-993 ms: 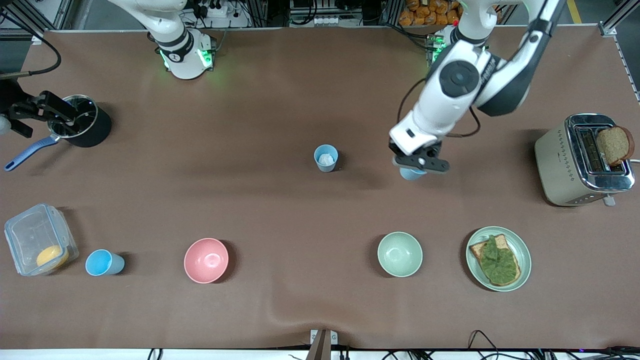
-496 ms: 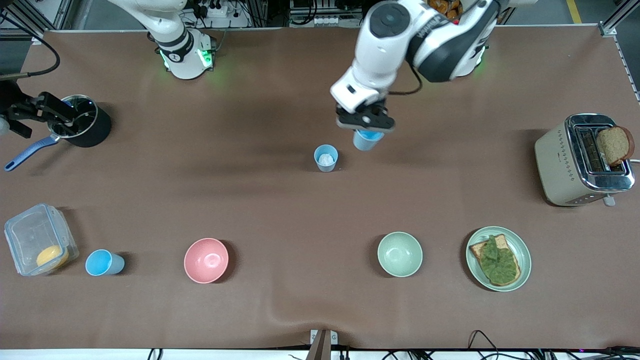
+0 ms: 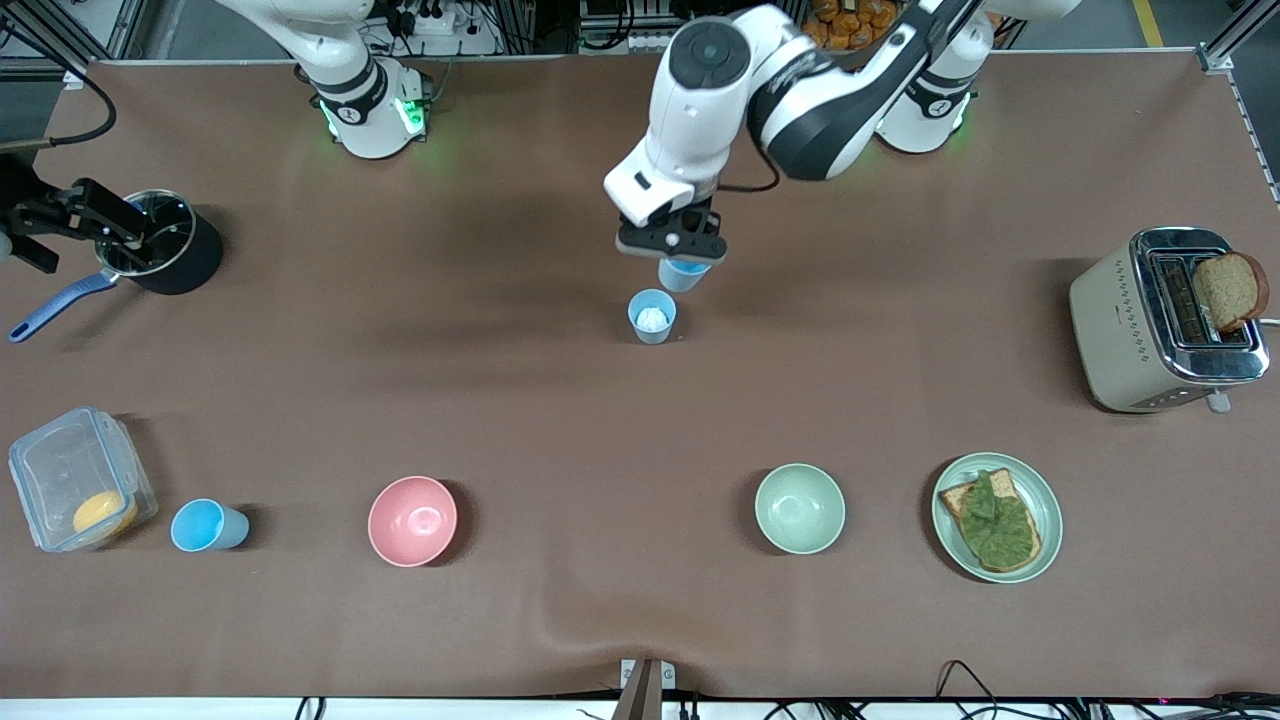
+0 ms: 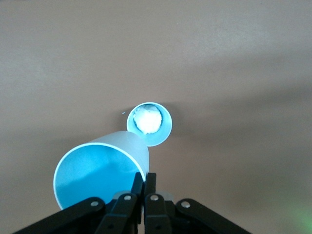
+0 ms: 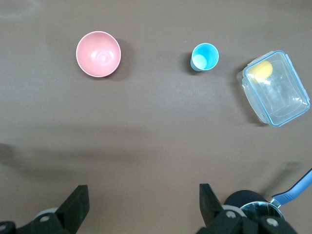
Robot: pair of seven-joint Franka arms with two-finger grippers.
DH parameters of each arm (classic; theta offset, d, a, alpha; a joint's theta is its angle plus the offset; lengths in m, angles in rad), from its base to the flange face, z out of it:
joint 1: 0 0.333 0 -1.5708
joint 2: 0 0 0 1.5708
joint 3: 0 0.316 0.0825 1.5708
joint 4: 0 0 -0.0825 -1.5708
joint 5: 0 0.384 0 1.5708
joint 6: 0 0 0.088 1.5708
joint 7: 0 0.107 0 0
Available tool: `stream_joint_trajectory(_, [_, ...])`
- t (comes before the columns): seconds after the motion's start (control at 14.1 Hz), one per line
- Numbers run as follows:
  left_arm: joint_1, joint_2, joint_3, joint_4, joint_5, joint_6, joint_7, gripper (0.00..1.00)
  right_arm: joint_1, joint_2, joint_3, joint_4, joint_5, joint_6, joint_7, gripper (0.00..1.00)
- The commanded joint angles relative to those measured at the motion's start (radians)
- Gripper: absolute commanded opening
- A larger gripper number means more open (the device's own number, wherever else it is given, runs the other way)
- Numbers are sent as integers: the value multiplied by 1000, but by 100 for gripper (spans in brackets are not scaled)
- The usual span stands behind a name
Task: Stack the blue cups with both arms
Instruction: 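Lower the held cup into the placed blue cup with the left gripper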
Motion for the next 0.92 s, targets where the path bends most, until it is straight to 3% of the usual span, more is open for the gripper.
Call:
stream_joint_trajectory(0.0, [-61, 68, 55, 62, -7, -17, -22, 0, -1, -31, -1, -31, 0, 3, -10, 100])
stream_joint_trajectory(0.43, [-153, 136, 132, 113, -7, -10, -61, 0, 1, -38, 5, -40, 0, 26, -7, 100])
stream_joint_trajectory(0.85, [-183, 188, 154, 157, -6, 4, -82, 0, 1, -48, 4, -45, 0, 4, -10, 100])
